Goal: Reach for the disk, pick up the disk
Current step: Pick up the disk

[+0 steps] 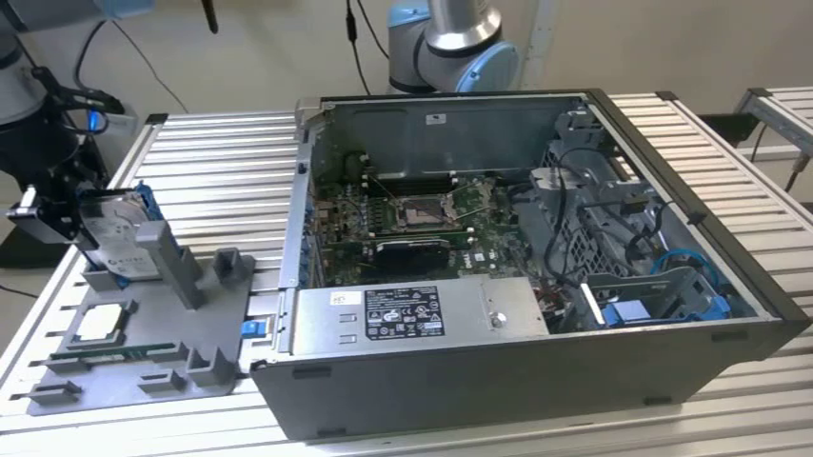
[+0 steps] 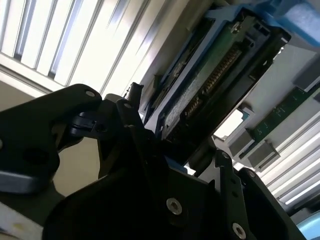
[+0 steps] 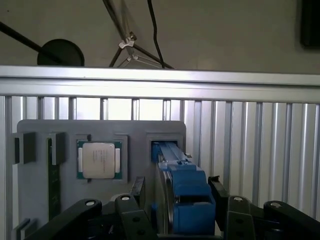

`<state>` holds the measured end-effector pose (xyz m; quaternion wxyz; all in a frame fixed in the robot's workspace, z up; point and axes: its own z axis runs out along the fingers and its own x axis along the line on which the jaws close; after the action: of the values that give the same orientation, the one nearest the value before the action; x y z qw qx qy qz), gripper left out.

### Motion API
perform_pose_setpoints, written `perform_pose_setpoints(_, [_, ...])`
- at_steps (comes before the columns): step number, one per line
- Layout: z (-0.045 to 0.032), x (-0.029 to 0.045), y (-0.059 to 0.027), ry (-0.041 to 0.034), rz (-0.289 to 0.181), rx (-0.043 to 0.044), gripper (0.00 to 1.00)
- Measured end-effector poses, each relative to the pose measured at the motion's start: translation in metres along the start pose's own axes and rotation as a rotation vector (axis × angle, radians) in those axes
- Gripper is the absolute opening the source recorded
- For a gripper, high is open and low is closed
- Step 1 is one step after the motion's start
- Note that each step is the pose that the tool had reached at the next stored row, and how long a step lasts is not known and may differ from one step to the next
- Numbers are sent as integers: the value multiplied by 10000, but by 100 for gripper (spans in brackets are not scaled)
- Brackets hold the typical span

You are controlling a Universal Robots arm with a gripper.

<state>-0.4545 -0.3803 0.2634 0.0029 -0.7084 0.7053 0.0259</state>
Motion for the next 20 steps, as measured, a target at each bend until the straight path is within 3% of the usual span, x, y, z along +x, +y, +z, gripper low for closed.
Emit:
perform_pose_setpoints(16, [43,2,7,-82,-3,-2,100])
perform_pose_setpoints(17, [44,2,7,-84,-3,0,0])
perform_pose_setpoints(20, [42,2,7,-86,-3,3,0])
